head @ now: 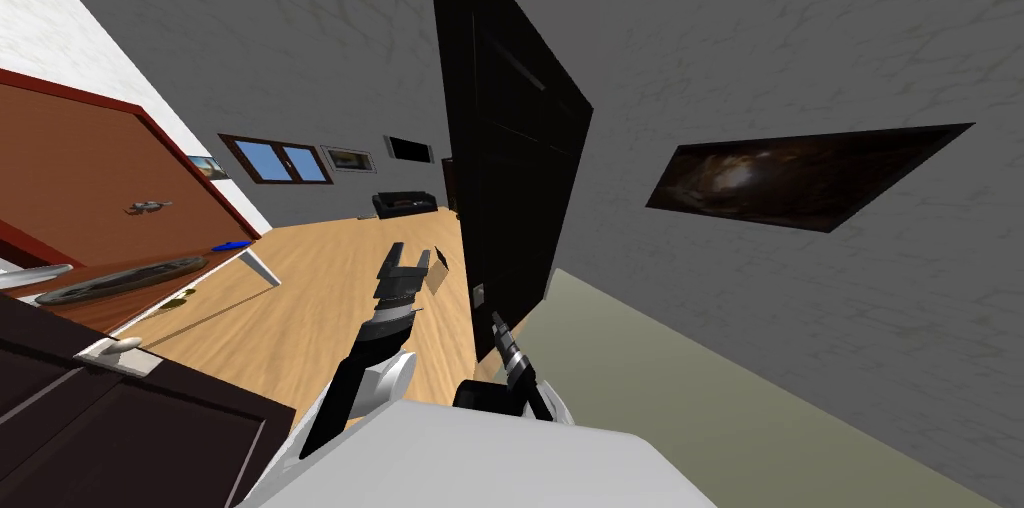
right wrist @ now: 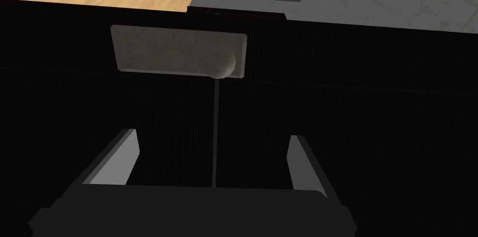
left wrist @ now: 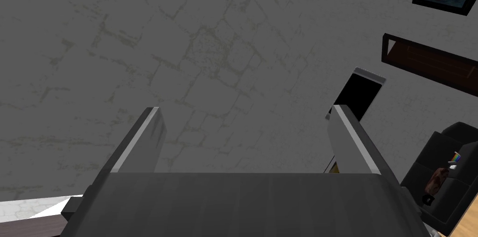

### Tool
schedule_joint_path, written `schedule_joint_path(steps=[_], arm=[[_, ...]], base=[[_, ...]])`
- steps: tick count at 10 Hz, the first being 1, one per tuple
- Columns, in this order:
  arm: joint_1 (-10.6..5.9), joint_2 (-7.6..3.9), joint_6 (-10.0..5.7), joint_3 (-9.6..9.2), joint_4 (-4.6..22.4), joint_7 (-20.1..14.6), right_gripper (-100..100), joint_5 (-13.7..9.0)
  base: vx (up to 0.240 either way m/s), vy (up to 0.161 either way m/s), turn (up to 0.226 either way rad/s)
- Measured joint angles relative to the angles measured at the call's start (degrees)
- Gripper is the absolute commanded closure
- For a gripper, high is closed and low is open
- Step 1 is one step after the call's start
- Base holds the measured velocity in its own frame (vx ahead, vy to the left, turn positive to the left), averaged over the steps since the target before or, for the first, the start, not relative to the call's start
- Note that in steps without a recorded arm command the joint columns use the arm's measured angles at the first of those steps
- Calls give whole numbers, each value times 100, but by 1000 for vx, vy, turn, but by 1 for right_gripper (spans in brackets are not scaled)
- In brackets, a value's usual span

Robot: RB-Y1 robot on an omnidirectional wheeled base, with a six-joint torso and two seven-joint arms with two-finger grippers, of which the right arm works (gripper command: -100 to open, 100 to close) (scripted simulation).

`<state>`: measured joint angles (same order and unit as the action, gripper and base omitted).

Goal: Push the door open

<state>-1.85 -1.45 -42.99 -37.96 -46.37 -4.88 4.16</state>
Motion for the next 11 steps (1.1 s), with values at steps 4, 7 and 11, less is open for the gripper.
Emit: schedule_joint_path(steps=[4, 7, 11], arm=[[-27, -113, -29, 45, 50, 26, -100, -8], [-34, -74, -42, 79, 60, 56, -100, -13], [-28, 20, -25, 99, 25, 70, 100, -15]], base=[[142, 116, 15], [135, 135, 19], [36, 39, 7]])
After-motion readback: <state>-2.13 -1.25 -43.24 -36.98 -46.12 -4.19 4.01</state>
